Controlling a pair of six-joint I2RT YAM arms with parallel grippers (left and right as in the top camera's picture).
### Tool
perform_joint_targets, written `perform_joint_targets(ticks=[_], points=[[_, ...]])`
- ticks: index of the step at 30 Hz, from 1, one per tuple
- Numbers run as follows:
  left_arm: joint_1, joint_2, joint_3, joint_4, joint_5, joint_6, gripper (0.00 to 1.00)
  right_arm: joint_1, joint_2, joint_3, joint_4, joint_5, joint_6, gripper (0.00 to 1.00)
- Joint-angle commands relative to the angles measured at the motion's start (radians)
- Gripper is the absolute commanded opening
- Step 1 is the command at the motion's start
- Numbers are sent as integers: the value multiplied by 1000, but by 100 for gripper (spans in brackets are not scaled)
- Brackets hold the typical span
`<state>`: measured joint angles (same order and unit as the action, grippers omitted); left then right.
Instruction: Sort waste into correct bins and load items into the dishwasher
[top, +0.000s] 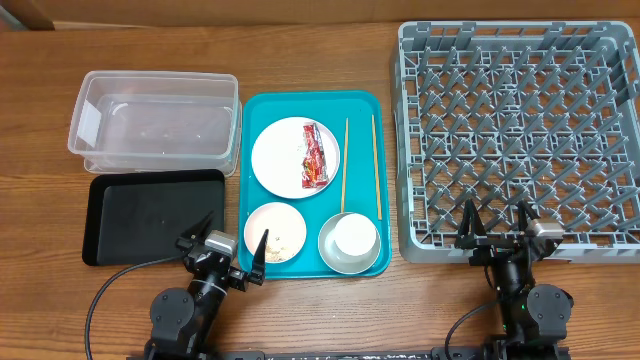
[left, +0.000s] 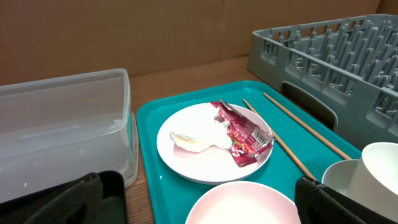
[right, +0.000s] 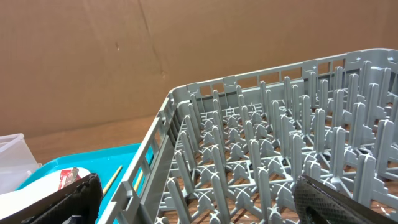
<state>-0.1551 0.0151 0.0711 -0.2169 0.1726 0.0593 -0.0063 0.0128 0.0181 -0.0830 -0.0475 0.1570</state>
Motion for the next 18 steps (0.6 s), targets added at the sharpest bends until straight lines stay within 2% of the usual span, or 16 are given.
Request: perform_joint_targets(ticks=[1, 18], points=[[5, -10, -3, 0, 5, 8, 100, -2, -10, -10, 3, 1, -1, 100], [5, -10, -3, 25, -6, 24, 100, -2, -10, -10, 3, 1, -1, 100]])
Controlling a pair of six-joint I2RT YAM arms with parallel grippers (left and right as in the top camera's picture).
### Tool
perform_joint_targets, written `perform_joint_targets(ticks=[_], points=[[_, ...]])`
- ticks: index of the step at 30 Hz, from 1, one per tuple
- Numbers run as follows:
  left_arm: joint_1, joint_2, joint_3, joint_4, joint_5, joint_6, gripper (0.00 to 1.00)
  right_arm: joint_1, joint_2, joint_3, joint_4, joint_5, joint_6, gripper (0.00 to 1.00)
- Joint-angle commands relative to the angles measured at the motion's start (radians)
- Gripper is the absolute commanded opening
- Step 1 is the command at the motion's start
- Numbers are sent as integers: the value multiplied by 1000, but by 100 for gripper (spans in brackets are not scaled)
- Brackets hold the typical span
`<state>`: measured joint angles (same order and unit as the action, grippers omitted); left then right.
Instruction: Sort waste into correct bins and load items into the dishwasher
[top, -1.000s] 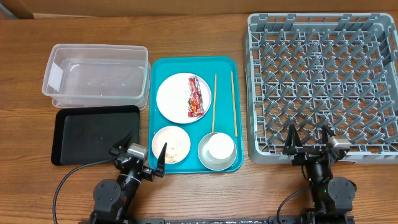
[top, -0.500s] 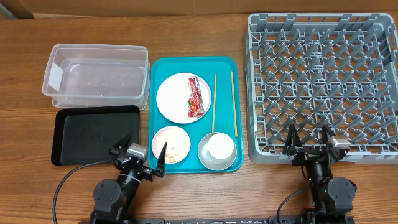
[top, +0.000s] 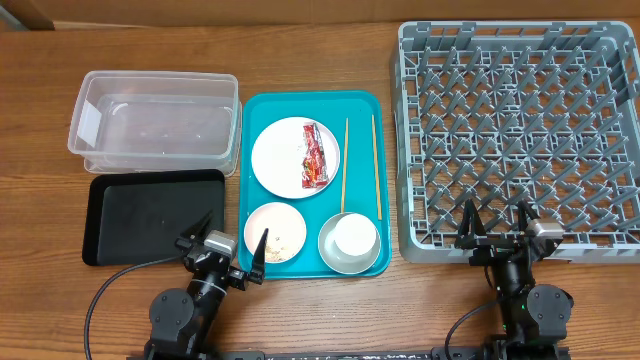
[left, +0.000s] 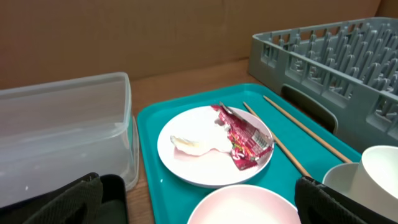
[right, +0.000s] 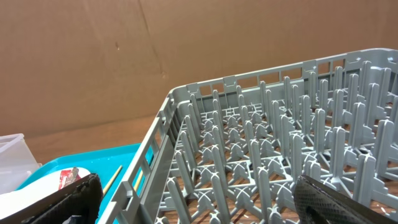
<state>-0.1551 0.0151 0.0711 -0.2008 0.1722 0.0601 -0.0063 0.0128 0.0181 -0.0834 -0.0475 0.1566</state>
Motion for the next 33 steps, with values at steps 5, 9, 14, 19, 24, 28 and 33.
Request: perform_joint_targets(ticks=[5, 9, 14, 19, 24, 28, 33], points=[[4, -4, -3, -19, 56, -35, 100, 0, -10, -10, 7, -48, 15, 100], [4, 0, -3, 13, 115, -165, 100, 0, -10, -10, 37, -98, 85, 100], [4, 0, 50, 114, 261, -193, 100, 0, -10, 64, 80, -242, 109, 100], [4, 67, 262, 41, 263, -206, 100, 0, 16, 273, -163, -257, 102, 100], [4, 327, 550, -247, 320, -259, 100, 0, 188, 568, -591, -261, 102, 100], [4, 599, 801, -517, 397, -258, 100, 0, 379, 810, -859, -261, 102, 100], [4, 836, 1016, -695, 508, -304, 100, 0, 539, 1028, -1004, -274, 103, 100]])
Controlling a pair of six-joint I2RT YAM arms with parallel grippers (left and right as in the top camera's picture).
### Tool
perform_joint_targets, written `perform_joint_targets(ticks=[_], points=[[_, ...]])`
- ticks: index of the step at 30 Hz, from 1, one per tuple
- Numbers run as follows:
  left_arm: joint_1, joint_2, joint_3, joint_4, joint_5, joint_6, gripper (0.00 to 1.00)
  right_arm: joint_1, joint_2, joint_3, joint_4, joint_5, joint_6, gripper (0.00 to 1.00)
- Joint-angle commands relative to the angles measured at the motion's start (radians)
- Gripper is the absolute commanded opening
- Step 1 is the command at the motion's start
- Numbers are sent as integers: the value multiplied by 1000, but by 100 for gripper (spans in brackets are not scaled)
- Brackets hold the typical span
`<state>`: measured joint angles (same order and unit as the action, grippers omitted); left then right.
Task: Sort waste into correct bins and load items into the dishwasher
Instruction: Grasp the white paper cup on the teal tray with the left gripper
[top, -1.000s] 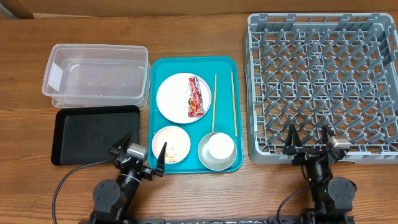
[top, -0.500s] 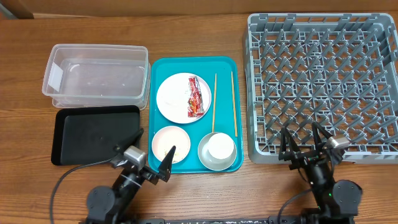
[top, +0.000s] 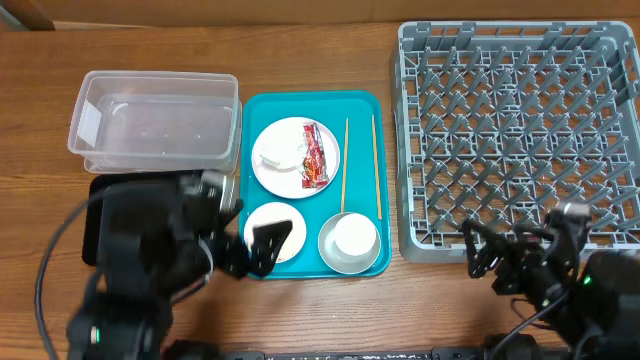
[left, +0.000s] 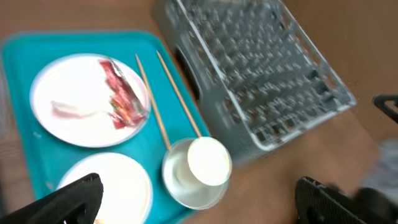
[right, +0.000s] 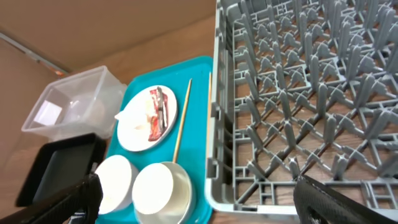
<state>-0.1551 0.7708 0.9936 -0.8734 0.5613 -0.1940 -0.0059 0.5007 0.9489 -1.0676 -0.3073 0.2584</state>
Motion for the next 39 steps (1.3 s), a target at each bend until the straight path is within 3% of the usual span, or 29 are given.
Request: perform_joint_targets(ticks=[1, 3, 6, 15, 19, 21, 27, 33, 36, 37, 39], points=[[4, 111, 109, -20, 167, -58, 100, 0, 72, 132, -42, -31, 1, 100], [3, 162, 122, 5, 244, -57, 100, 0, 93, 172, -55, -55, 0, 100], [-32, 234, 123, 0, 210, -57, 100, 0, 99, 198, -48, -68, 0, 100], [-386, 472, 123, -34, -291, -73, 100, 0, 185, 198, -192, -69, 4, 100], [-470, 585, 123, -17, -470, -196, 100, 0, 242, 198, -245, -69, 4, 100], [-490, 653, 123, 28, -475, -223, 89, 0, 262, 198, -251, -70, 4, 100], [-518, 807, 123, 121, -452, -283, 72, 0, 282, 198, -246, -80, 4, 100], [-520, 871, 123, 145, -438, -283, 33, 0, 282, 198, -247, -80, 4, 100], [-520, 877, 123, 137, -437, -279, 9, 0, 282, 198, -246, -80, 4, 100], [-520, 874, 124, 138, -436, -279, 4, 0, 282, 198, -244, -80, 4, 100], [-512, 857, 136, 126, -417, -278, 4, 0, 282, 198, -243, -80, 4, 100]])
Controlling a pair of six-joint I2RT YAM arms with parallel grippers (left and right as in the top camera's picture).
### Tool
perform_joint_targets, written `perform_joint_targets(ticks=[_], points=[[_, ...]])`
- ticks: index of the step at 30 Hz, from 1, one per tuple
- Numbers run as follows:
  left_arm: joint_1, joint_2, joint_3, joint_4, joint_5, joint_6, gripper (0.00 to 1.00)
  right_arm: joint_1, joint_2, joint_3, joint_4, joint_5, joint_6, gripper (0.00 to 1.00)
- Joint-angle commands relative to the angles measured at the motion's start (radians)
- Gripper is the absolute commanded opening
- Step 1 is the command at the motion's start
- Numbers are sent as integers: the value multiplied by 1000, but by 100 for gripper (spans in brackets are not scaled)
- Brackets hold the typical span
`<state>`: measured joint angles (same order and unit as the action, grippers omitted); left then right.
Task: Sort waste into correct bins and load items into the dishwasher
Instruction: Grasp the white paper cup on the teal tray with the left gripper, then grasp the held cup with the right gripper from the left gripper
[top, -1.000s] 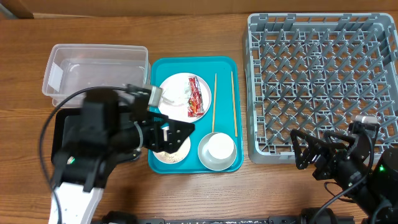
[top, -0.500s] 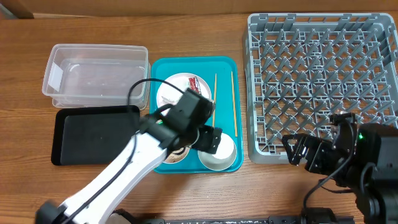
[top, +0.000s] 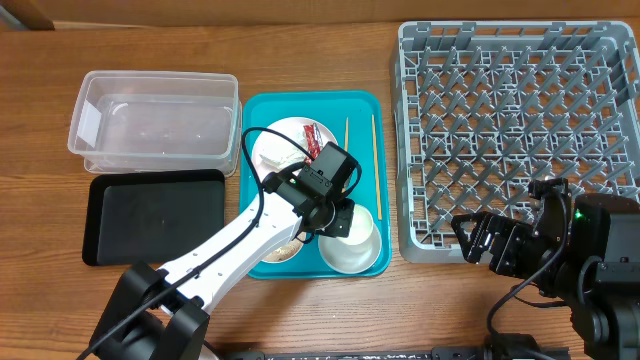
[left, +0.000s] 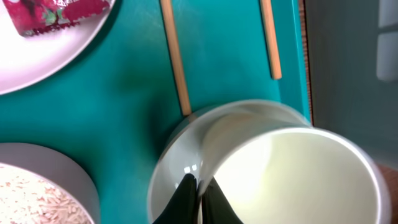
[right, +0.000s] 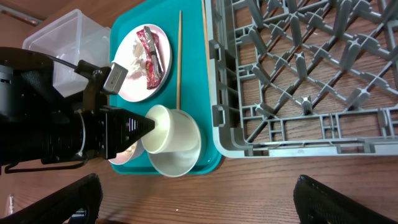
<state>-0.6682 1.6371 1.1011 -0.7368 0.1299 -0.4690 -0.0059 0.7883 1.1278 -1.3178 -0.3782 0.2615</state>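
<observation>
A white cup (left: 292, 180) sits in a metal bowl (left: 171, 180) at the front right of the teal tray (top: 258, 110). My left gripper (left: 200, 198) is shut on the cup's rim, one finger inside and one outside. In the right wrist view the cup (right: 168, 127) is tilted on its side over the bowl (right: 177, 158), with the left gripper (right: 146, 124) at its rim. A white plate (top: 285, 160) holds a red wrapper (top: 318, 135) and a crumpled tissue. My right gripper (right: 198, 186) hangs open over bare table in front of the grey dish rack (top: 520, 130).
Two chopsticks (left: 174, 56) lie on the tray beside the plate. A small bowl with food scraps (left: 37, 186) stands at the tray's front left. A clear plastic bin (top: 155, 125) and a black tray (top: 150, 215) are on the left.
My left arm has reached out from the table's front over the tray, and its gripper, open before, is now shut on the cup's rim. The cup is tilted. The right arm sits higher.
At first both arms rested low at the table's front edge with open grippers, and stayed so. Then both were raised, looking down on the tray and rack. Now the left gripper holds the cup's rim in the metal bowl; the right stays open.
</observation>
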Motion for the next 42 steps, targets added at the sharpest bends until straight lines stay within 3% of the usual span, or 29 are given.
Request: perform_joint_targets(ticks=[1, 4, 8, 11, 15, 20, 25, 31, 35, 39, 42], points=[[8, -22, 40, -22, 28, -3, 4, 0, -6, 19, 7, -8, 1, 100], [40, -74, 89, -85, 68, -2, 4, 0, -6, 19, 11, -8, 1, 100], [127, -154, 150, -164, 235, 81, 4, 0, -6, 19, 29, -33, 1, 100], [243, -213, 157, -174, 551, 178, 4, 0, -6, 18, 55, -167, -30, 99], [391, -232, 156, -177, 1072, 321, 4, 0, -6, -2, 148, -485, -108, 93], [425, -231, 156, -200, 1372, 404, 4, 49, -3, -30, 250, -643, -110, 94], [388, -231, 156, -193, 1416, 404, 4, 209, 2, -30, 369, -670, -103, 96], [379, -231, 156, -163, 1416, 403, 4, 302, 47, -30, 450, -581, -21, 96], [378, -231, 156, -139, 1416, 403, 4, 359, 98, -30, 499, -584, 5, 88], [379, -230, 156, -130, 1415, 402, 4, 387, 145, -29, 517, -584, 5, 69], [378, -230, 156, -136, 1416, 402, 4, 385, 156, -29, 531, -584, 5, 70]])
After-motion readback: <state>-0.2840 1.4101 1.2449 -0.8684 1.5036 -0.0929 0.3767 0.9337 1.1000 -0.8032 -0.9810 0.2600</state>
